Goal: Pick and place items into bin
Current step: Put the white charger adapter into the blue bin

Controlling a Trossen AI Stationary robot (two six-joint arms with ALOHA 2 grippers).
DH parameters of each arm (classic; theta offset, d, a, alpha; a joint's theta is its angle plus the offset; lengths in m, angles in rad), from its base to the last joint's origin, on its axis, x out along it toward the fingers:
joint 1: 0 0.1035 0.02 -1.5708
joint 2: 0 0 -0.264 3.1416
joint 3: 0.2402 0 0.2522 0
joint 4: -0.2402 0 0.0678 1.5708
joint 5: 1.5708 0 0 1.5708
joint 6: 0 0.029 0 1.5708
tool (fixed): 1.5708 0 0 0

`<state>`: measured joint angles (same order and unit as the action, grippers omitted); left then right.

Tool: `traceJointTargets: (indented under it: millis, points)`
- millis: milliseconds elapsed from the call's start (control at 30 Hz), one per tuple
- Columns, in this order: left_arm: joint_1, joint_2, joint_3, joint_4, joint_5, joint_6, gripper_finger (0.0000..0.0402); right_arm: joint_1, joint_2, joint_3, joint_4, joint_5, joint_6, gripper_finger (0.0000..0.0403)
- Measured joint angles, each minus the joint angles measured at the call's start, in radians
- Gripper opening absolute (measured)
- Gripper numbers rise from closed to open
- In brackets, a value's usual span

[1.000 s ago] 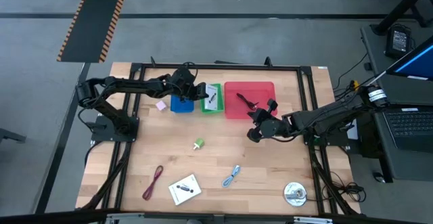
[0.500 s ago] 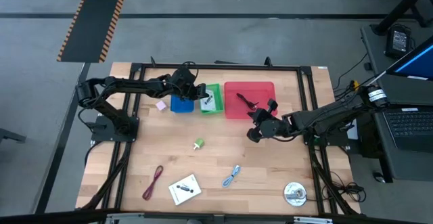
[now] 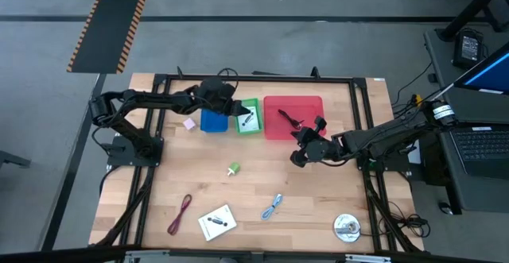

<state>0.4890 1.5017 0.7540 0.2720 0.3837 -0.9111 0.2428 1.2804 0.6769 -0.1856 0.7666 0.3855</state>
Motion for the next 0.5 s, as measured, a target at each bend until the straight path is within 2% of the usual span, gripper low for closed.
traceJointTargets:
  millis: [100,167,333,433,500]
  points:
    - [0.007,-0.007,0.0,0.101,0.098,0.047,0.0099,0.0,0.0,0.0,0.0,0.0,0.0,0.0]
    - [0.006,-0.024,0.0,0.133,0.116,0.104,0.0088,0.0,0.0,0.0,0.0,0.0,0.0,0.0]
    - [-0.005,-0.107,0.0,0.109,0.124,0.279,0.0041,0.0,0.0,0.0,0.0,0.0,0.0,0.0]
    - [-0.007,-0.166,0.0,0.09,0.16,0.372,0.0011,0.0,0.0,0.0,0.0,0.0,0.0,0.0]
    - [-0.011,-0.204,0.0,0.059,0.184,0.431,0.0004,0.0,0.0,0.0,0.001,0.0,0.0,0.0]
